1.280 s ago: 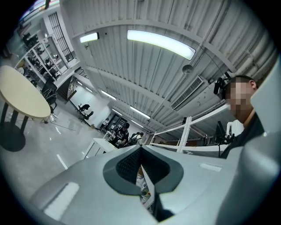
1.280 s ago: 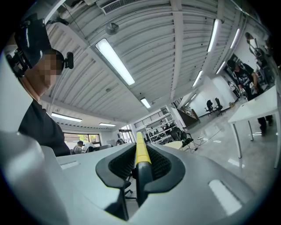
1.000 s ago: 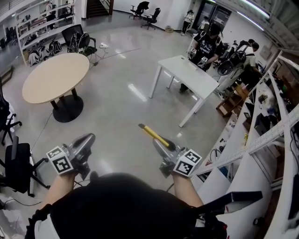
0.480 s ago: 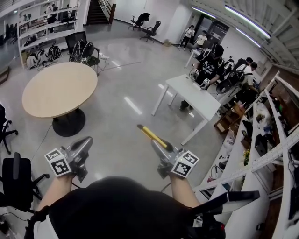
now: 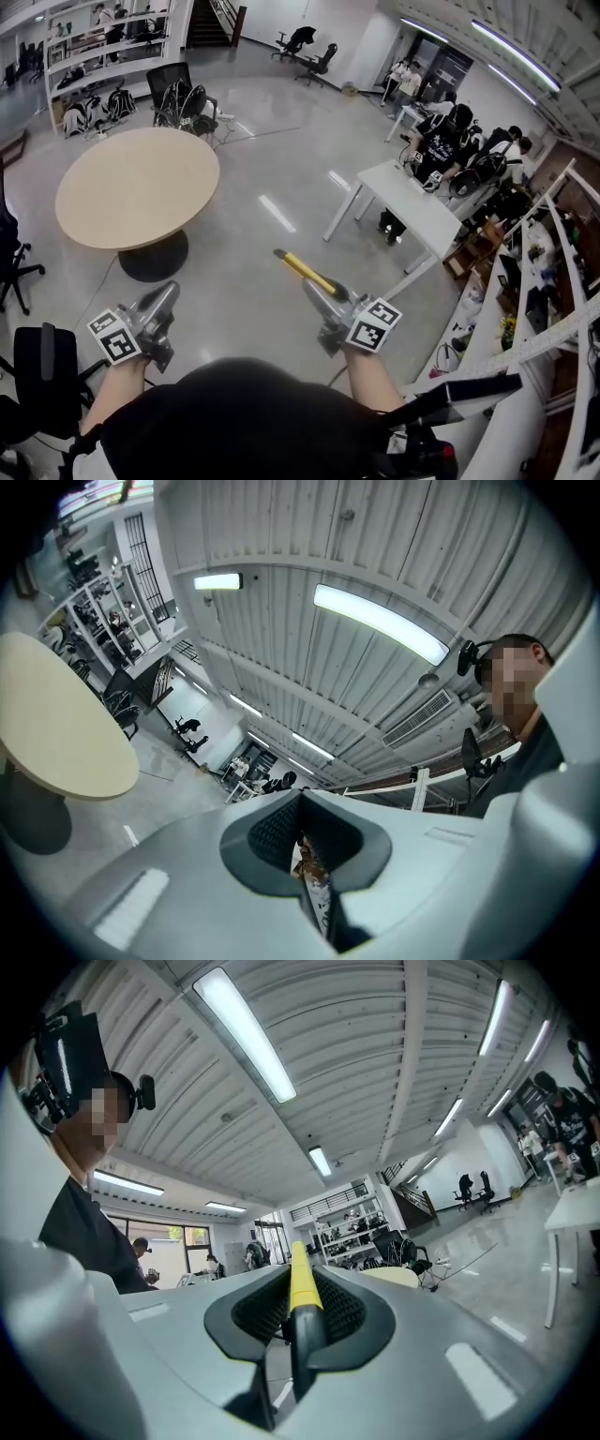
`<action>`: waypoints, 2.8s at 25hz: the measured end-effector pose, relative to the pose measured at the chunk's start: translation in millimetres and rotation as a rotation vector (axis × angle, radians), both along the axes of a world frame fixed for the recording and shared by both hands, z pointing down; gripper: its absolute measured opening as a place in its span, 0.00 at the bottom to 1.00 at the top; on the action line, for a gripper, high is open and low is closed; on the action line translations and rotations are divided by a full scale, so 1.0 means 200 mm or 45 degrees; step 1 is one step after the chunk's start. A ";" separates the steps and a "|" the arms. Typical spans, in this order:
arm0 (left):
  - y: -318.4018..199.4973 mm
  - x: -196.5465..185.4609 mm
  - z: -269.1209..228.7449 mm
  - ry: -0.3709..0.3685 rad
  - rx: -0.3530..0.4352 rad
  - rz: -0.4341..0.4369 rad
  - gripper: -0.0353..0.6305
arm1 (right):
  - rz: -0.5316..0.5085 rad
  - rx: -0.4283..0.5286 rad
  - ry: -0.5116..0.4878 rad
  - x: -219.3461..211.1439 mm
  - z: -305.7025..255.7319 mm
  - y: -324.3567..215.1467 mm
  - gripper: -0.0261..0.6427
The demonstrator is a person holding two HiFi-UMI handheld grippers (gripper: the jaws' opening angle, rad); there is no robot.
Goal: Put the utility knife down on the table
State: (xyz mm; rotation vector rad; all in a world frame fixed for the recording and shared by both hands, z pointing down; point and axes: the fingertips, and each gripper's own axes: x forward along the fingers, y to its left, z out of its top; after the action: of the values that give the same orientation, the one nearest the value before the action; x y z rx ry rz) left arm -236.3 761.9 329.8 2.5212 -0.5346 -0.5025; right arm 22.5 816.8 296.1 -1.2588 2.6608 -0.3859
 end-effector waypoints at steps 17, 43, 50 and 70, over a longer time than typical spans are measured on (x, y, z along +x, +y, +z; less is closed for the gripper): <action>-0.57 0.62 0.02 -0.034 -0.009 -0.117 0.05 | -0.132 0.014 -0.053 0.65 0.05 -0.76 0.17; -1.72 1.36 0.05 -0.012 -0.015 0.086 0.05 | 0.020 -0.004 -0.010 1.30 0.08 -1.71 0.17; -2.32 1.14 -0.04 -0.003 0.036 0.173 0.05 | 0.103 0.051 0.012 1.04 -0.05 -2.22 0.17; -3.29 1.46 0.12 -0.049 -0.026 0.089 0.05 | 0.031 0.001 -0.028 1.41 0.12 -3.26 0.17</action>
State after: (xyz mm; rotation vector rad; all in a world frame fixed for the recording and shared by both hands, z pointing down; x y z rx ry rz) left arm 55.6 103.1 352.9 2.5251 -0.4615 -0.4215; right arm 304.5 164.6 320.0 -1.2773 2.6245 -0.3926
